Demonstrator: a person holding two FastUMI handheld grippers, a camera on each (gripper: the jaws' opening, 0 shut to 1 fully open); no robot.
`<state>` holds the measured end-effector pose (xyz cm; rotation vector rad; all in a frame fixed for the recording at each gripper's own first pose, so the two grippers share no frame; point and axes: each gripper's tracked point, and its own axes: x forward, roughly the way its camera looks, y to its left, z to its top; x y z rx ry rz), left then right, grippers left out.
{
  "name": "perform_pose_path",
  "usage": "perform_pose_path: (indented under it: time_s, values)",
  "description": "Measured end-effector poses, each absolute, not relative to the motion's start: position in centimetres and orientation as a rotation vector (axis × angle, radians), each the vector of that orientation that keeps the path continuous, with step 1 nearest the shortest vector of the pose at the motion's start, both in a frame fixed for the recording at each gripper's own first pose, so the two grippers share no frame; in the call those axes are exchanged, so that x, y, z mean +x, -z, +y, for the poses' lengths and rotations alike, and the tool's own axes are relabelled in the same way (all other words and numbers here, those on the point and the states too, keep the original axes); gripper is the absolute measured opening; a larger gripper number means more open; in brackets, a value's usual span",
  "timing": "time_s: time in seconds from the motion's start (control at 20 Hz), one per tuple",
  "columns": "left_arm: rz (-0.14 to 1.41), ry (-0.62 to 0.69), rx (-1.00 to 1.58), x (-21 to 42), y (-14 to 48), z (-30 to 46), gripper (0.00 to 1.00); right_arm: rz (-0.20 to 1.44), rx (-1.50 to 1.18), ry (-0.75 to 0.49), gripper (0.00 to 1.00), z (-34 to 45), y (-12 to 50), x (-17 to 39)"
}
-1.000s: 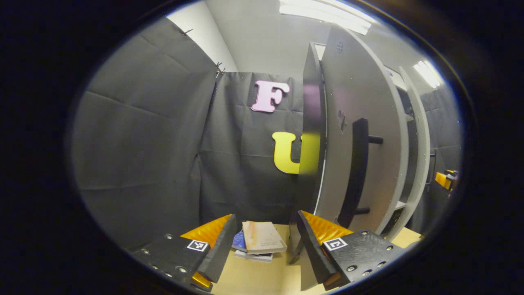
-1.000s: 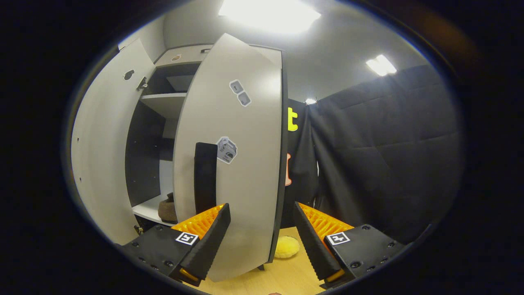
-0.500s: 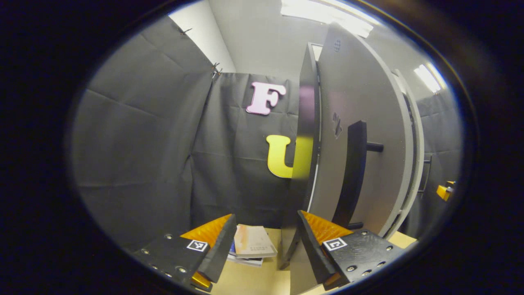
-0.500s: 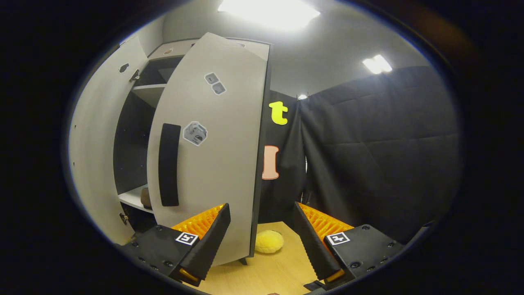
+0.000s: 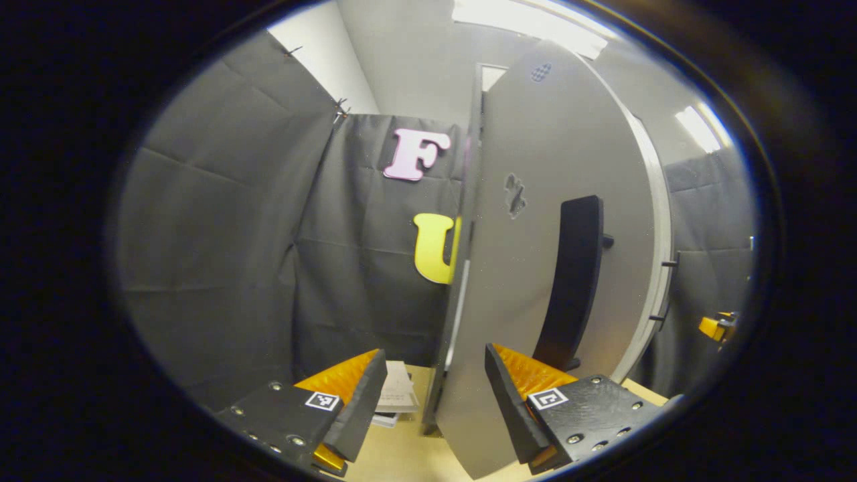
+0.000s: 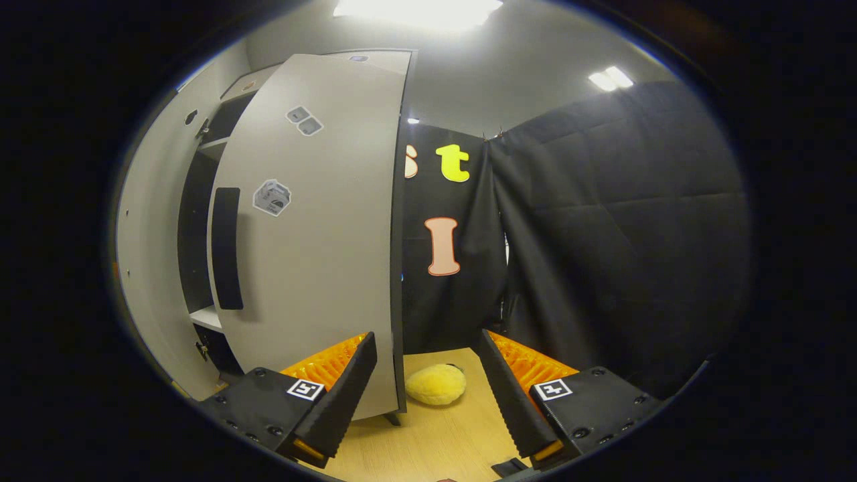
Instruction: Grab one shoe with the right hand and put it into the shoe cabinet, grab the other shoe with the left hand and put it into the shoe cabinet; then close the right door with the right hand and the left door with the left hand.
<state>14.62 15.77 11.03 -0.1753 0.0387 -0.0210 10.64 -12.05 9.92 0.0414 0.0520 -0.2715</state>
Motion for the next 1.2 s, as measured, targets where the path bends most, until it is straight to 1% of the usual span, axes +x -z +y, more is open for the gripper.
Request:
perform_pose_path:
  time_s: [0.15,0.4,0.45,0.5,0.55,0.6,0.7,0.75,0.8,1.0,1.05,1.1,1.15,1.2]
  values:
    - [0.037,0.04,-0.131,16.1,-11.4,11.9,0.86,0.069,0.041,0.266,0.98,-13.4,-9.5,10.4]
    - [0.072,0.113,-0.187,19.9,-9.3,4.0,0.86,0.089,0.037,0.26,0.98,-14.8,-8.8,9.6]
    - [0.079,0.108,-0.182,20.4,-8.8,3.2,0.92,0.091,0.04,0.255,0.98,-14.8,-8.7,9.3]
    - [0.082,0.092,-0.168,20.9,-8.4,2.9,0.92,0.091,0.041,0.25,0.98,-14.8,-8.7,9.0]
    - [0.084,0.078,-0.157,21.1,-8.3,2.9,0.92,0.091,0.041,0.248,0.98,-14.8,-8.7,9.0]
    - [0.082,0.076,-0.157,21.2,-8.3,2.9,0.8,0.09,0.04,0.245,0.98,-14.7,-8.8,8.9]
    - [0.079,0.081,-0.171,21.0,-8.4,3.4,0.92,0.092,0.039,0.235,0.98,-14.2,-8.9,8.8]
    - [0.073,0.075,-0.169,20.8,-8.6,4.1,0.92,0.094,0.04,0.23,0.98,-14.0,-8.8,8.6]
    - [0.069,0.067,-0.159,20.5,-8.9,4.7,0.79,0.092,0.041,0.224,0.98,-13.9,-9.0,8.6]
    - [0.05,0.035,-0.121,18.6,-9.8,6.9,0.79,0.073,0.045,0.196,0.97,-12.7,-10.2,8.7]
    - [0.044,0.022,-0.103,17.9,-10.0,7.8,0.92,0.065,0.042,0.19,0.98,-12.4,-10.6,8.7]
    - [0.04,0.012,-0.085,17.1,-10.2,8.6,0.86,0.057,0.037,0.184,0.98,-12.2,-11.0,8.7]
    - [0.037,0.004,-0.07,16.2,-10.3,9.2,0.92,0.049,0.03,0.179,0.98,-12.0,-11.3,8.5]
    - [0.038,-0.003,-0.055,15.2,-10.5,9.9,0.92,0.044,0.023,0.173,0.98,-11.7,-11.6,8.5]
